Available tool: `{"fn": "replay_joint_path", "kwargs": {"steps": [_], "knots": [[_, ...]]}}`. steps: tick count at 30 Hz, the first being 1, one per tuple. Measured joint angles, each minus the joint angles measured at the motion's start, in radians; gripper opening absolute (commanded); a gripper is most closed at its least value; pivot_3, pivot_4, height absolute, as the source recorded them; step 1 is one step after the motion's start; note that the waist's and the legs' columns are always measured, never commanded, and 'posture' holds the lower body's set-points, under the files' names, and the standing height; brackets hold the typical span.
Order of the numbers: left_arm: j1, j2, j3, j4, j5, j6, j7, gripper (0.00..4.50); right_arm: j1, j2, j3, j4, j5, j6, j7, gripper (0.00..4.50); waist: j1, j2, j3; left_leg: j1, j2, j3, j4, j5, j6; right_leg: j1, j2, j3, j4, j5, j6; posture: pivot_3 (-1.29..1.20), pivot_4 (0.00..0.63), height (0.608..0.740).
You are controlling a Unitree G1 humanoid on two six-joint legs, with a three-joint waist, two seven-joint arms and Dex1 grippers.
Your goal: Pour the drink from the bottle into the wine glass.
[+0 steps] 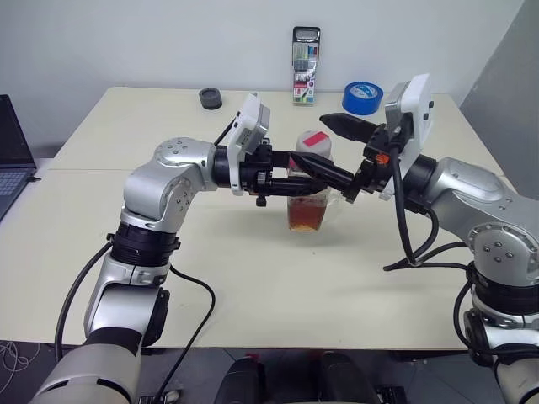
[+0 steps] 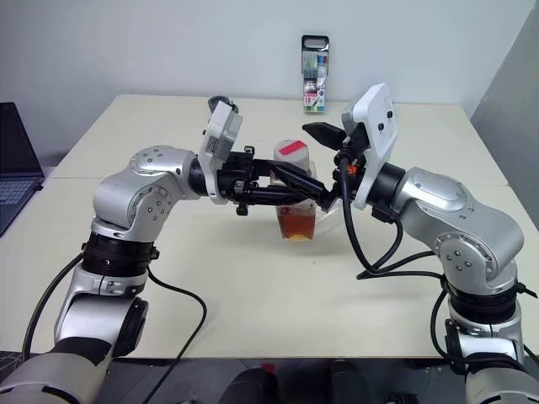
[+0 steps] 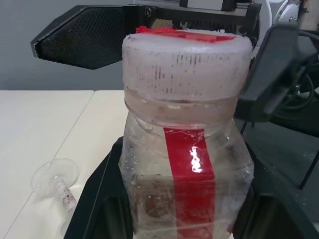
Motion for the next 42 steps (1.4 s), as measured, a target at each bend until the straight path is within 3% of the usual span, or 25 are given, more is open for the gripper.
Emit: {"fn": "replay_joint_path", "kwargs": {"steps": [7, 15, 21, 25, 32, 33, 42], "knots": [[-0.002, -0.003, -0.001, 0.008, 0.002, -0.001, -0.001, 1.93, 0.000, -0.001, -0.017, -0.019, 0.072, 0.034, 0.000, 1.83, 0.000, 0.000, 0.000, 0.000, 0.000, 0.000, 0.000, 0.000, 0.000, 0.000, 0.000, 0.000, 0.000, 0.000, 0.000, 0.00, 0.150, 0.740], [-0.005, -0.006, -0.007, 0.014, 0.005, -0.001, -0.019, 1.93, -0.009, -0.036, -0.016, 0.001, 0.080, 0.031, 0.062, 1.83, 0.000, 0.000, 0.000, 0.000, 0.000, 0.000, 0.000, 0.000, 0.000, 0.000, 0.000, 0.000, 0.000, 0.000, 0.000, 0.00, 0.150, 0.740], [-0.011, -0.004, -0.010, -0.001, -0.002, 0.006, -0.054, 1.93, -0.122, -0.140, 0.037, 0.182, 0.044, -0.020, 0.387, 1.83, -0.002, 0.000, 0.000, 0.001, 0.000, 0.000, 0.000, 0.000, 0.001, 0.000, 0.000, 0.000, 0.000, 0.000, 0.000, 0.00, 0.150, 0.740], [-0.011, 0.001, -0.010, -0.006, -0.001, 0.014, -0.048, 1.93, -0.145, -0.142, 0.060, 0.241, 0.005, -0.055, 0.469, 1.83, -0.001, 0.000, 0.000, 0.000, 0.000, 0.000, 0.000, 0.000, 0.001, 0.000, 0.000, 0.000, 0.000, 0.000, 0.000, 0.00, 0.150, 0.740], [0.000, 0.017, 0.007, -0.018, -0.003, 0.027, -0.039, 1.93, -0.097, -0.205, -0.025, 0.208, 0.021, 0.004, 0.424, 4.28, 0.002, 0.000, 0.000, 0.000, 0.000, 0.000, 0.000, 0.000, 0.000, 0.000, 0.000, 0.000, -0.001, 0.000, 0.000, 0.00, 0.150, 0.740], [0.001, 0.019, 0.008, -0.022, -0.003, 0.027, -0.038, 1.93, -0.083, -0.206, -0.048, 0.192, 0.026, 0.020, 0.393, 4.47, 0.003, 0.000, 0.000, 0.000, 0.000, 0.000, 0.000, 0.000, 0.000, 0.000, 0.000, 0.000, 0.000, 0.000, 0.000, 0.00, 0.150, 0.740], [0.003, 0.009, 0.008, -0.033, -0.004, 0.026, -0.038, 1.93, -0.049, -0.096, -0.097, 0.010, 0.099, 0.083, 0.125, 4.47, -0.001, 0.000, 0.000, 0.000, 0.000, 0.000, 0.000, 0.000, 0.000, 0.000, 0.000, 0.000, 0.000, 0.000, 0.000, 0.00, 0.150, 0.740]]}}
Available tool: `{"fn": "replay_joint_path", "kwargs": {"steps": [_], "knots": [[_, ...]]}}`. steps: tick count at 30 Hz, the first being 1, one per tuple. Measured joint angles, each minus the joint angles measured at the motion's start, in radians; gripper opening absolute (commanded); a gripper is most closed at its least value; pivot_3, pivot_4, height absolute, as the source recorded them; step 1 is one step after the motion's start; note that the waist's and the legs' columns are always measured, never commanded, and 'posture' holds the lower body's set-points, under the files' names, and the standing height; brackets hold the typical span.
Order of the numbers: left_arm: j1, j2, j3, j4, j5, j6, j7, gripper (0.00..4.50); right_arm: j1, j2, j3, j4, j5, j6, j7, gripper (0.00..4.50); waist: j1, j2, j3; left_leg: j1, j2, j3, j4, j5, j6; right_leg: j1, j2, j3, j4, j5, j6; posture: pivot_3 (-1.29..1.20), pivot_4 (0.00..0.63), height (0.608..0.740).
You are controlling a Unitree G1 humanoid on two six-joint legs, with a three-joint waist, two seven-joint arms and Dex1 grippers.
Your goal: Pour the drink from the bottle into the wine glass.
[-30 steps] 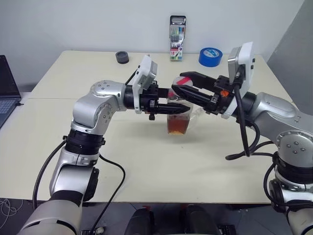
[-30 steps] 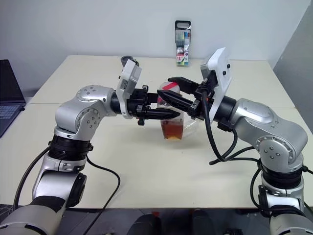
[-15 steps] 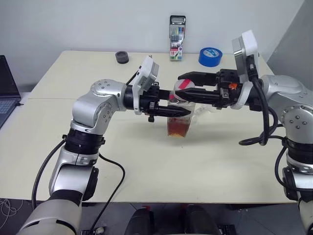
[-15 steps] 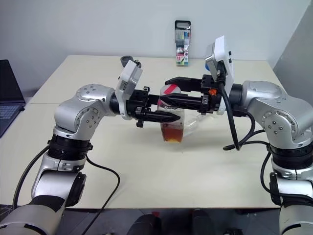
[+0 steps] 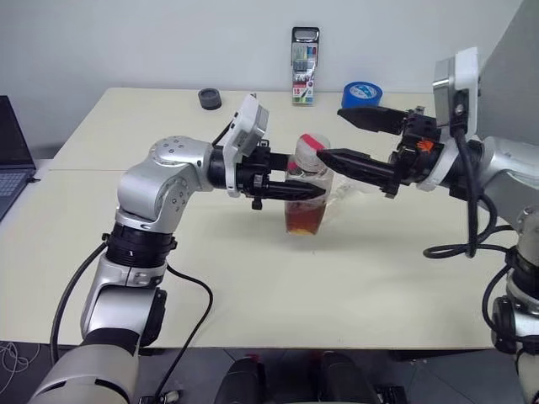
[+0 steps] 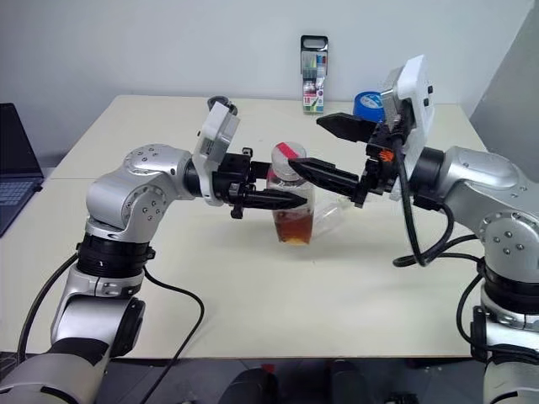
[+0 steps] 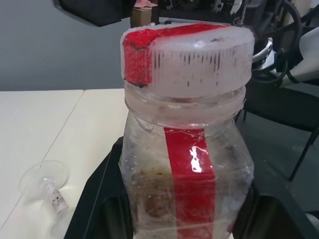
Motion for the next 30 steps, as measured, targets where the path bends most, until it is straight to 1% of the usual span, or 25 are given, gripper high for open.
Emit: {"fn": "replay_joint_path", "kwargs": {"steps": [4, 9, 14, 17, 30], "knots": [[-0.001, -0.002, 0.000, 0.007, 0.001, -0.001, -0.002, 1.93, 0.018, 0.022, 0.003, -0.029, 0.032, 0.013, -0.060, 4.47, 0.001, 0.000, 0.000, 0.000, 0.000, 0.000, 0.000, 0.000, 0.000, 0.000, 0.000, 0.000, 0.000, 0.000, 0.000, 0.00, 0.150, 0.740], [-0.008, -0.008, -0.001, 0.021, 0.002, -0.002, -0.002, 1.93, 0.019, 0.022, 0.013, -0.037, 0.021, 0.014, -0.079, 4.47, 0.000, 0.000, 0.000, 0.000, 0.000, 0.000, 0.000, 0.000, 0.000, 0.000, 0.000, 0.000, 0.000, 0.000, 0.000, 0.00, 0.150, 0.740], [-0.011, -0.017, -0.002, 0.027, 0.004, -0.005, 0.000, 1.93, 0.018, 0.037, 0.059, -0.007, -0.049, -0.028, -0.074, 4.47, 0.000, 0.000, 0.000, 0.000, 0.000, 0.000, 0.000, 0.000, 0.000, 0.000, 0.000, 0.000, 0.000, 0.000, 0.000, 0.00, 0.150, 0.740], [-0.011, -0.017, -0.002, 0.027, 0.005, -0.005, 0.000, 1.93, 0.018, 0.036, 0.062, -0.001, -0.058, -0.040, -0.058, 4.47, 0.001, 0.000, 0.000, 0.000, 0.000, 0.000, 0.000, 0.000, 0.000, 0.000, 0.000, 0.000, 0.000, 0.000, 0.000, 0.00, 0.150, 0.740], [-0.011, -0.017, -0.003, 0.034, 0.006, -0.009, 0.006, 1.93, 0.055, -0.021, 0.015, -0.021, -0.009, -0.030, -0.042, 4.47, 0.000, 0.000, 0.000, 0.000, 0.000, 0.000, 0.000, 0.000, 0.000, 0.000, 0.000, 0.000, 0.000, 0.000, 0.000, 0.00, 0.150, 0.740]]}}
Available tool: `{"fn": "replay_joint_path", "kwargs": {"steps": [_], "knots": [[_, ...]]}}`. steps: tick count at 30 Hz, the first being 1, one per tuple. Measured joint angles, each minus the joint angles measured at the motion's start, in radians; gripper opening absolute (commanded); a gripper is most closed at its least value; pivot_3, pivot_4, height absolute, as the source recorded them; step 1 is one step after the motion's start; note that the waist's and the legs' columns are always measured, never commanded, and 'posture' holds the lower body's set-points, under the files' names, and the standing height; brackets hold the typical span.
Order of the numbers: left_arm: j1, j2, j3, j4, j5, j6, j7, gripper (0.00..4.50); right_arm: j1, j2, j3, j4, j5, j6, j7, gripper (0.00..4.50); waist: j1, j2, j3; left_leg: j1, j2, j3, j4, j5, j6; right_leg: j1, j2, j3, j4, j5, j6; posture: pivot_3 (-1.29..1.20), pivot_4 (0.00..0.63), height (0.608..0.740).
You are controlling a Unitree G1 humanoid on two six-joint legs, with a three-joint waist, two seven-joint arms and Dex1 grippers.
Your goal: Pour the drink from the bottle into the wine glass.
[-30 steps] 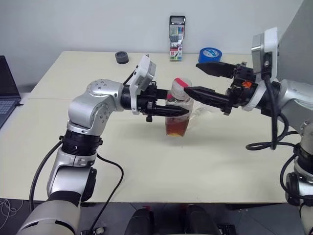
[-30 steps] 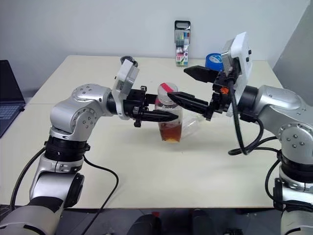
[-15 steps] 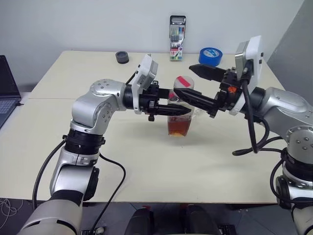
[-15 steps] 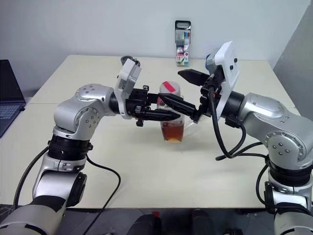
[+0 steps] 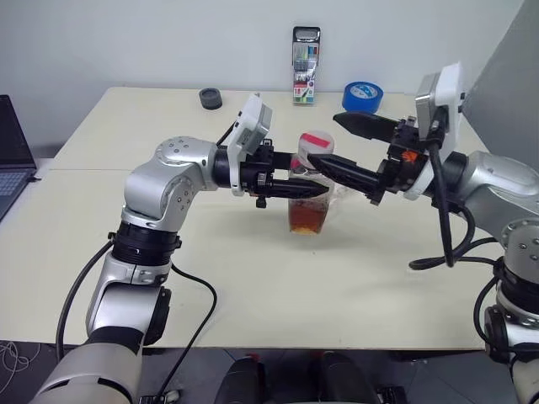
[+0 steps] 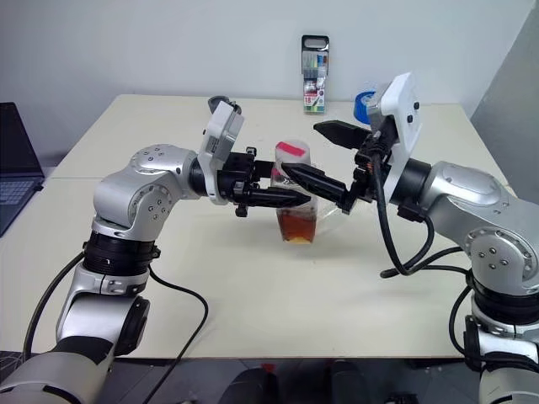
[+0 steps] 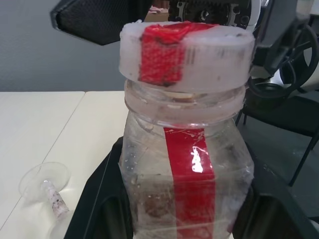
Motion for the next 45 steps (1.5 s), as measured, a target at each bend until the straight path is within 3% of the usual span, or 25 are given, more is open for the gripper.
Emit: {"fn": "replay_joint_path", "kwargs": {"steps": [13, 25, 28, 34, 45], "knots": [[-0.001, 0.001, 0.000, 0.015, 0.001, -0.013, -0.010, 1.93, 0.007, -0.002, -0.014, -0.010, 0.066, 0.011, -0.013, 4.47, 0.000, 0.000, 0.000, 0.000, 0.000, 0.000, 0.000, 0.000, 0.000, 0.000, 0.000, 0.000, 0.000, 0.000, 0.000, 0.00, 0.150, 0.740], [-0.005, 0.002, 0.000, 0.017, 0.003, -0.016, -0.011, 1.93, -0.030, 0.074, 0.029, 0.016, 0.064, 0.003, -0.041, 4.47, 0.000, 0.000, 0.000, 0.000, 0.000, 0.000, 0.000, 0.000, 0.000, 0.000, 0.000, 0.000, 0.000, 0.000, 0.000, 0.00, 0.150, 0.740], [-0.005, 0.005, 0.000, 0.017, 0.003, -0.015, -0.011, 1.93, -0.031, 0.081, 0.036, 0.025, 0.060, -0.003, -0.037, 3.83, 0.000, 0.000, 0.000, 0.000, 0.000, 0.000, 0.000, 0.000, 0.000, 0.000, 0.000, 0.000, 0.000, 0.000, 0.000, 0.00, 0.150, 0.740], [-0.005, 0.008, 0.000, 0.014, 0.003, -0.014, -0.009, 1.93, -0.031, 0.089, 0.037, 0.028, 0.056, -0.008, -0.034, 1.80, 0.000, 0.000, 0.000, 0.000, 0.000, 0.000, 0.000, 0.000, 0.000, 0.000, 0.000, 0.000, 0.000, 0.000, 0.000, 0.00, 0.150, 0.740], [-0.003, 0.012, 0.000, -0.007, 0.003, -0.012, -0.006, 1.93, -0.042, 0.055, 0.047, 0.025, 0.020, -0.031, 0.019, 1.75, 0.000, 0.000, 0.000, 0.000, 0.000, 0.000, 0.000, 0.000, 0.000, 0.000, 0.000, 0.000, 0.000, 0.000, 0.000, 0.00, 0.150, 0.740]]}}
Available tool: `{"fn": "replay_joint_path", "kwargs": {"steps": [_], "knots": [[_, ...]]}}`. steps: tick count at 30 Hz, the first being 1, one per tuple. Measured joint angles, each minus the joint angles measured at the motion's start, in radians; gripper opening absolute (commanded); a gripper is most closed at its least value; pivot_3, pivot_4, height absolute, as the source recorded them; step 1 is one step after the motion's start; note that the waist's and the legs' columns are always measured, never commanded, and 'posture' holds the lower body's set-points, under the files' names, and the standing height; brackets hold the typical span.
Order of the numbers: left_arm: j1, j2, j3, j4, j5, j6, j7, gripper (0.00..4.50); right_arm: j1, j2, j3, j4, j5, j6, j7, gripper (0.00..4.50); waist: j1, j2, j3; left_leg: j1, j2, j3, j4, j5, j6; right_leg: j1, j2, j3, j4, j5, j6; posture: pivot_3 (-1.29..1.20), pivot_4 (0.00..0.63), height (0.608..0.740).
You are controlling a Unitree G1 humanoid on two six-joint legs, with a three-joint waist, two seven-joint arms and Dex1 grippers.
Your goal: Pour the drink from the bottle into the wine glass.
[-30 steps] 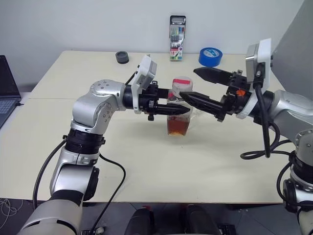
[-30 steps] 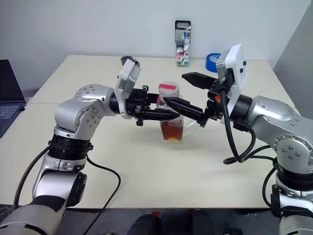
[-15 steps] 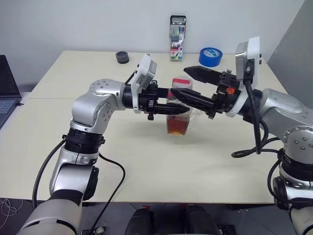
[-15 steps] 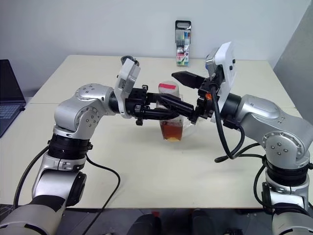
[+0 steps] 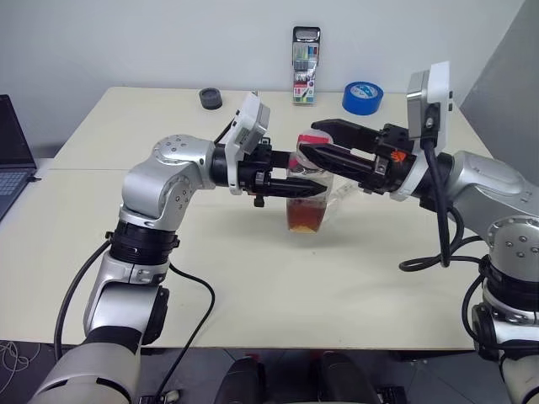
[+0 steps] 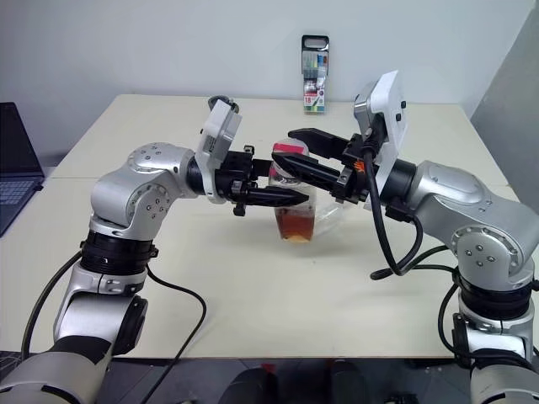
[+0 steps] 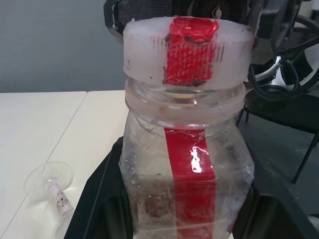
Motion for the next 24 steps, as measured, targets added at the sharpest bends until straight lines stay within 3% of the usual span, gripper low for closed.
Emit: {"fn": "replay_joint_path", "kwargs": {"steps": [12, 19, 24], "knots": [[-0.001, -0.001, 0.003, -0.021, -0.007, -0.002, 0.016, 1.93, -0.056, -0.067, 0.011, 0.006, 0.010, 0.020, 0.027, 1.75, 0.000, 0.000, 0.000, 0.000, 0.000, 0.000, 0.000, 0.000, 0.000, 0.000, 0.000, 0.000, 0.000, 0.000, 0.000, 0.00, 0.150, 0.740], [-0.003, -0.014, 0.002, -0.011, -0.020, 0.000, 0.015, 1.93, -0.055, -0.041, -0.051, 0.027, 0.183, 0.110, -0.121, 1.75, 0.000, 0.000, 0.000, 0.000, 0.000, 0.000, 0.000, 0.000, 0.000, 0.000, 0.000, 0.000, 0.000, 0.000, 0.000, 0.00, 0.150, 0.740], [-0.007, -0.016, -0.010, -0.010, -0.024, -0.006, 0.014, 1.93, -0.055, -0.098, -0.031, -0.026, 0.141, 0.092, -0.097, 1.75, 0.001, 0.000, 0.000, 0.000, 0.000, 0.000, 0.000, 0.000, 0.000, 0.000, 0.000, 0.000, -0.001, 0.000, 0.000, 0.00, 0.150, 0.740]]}}
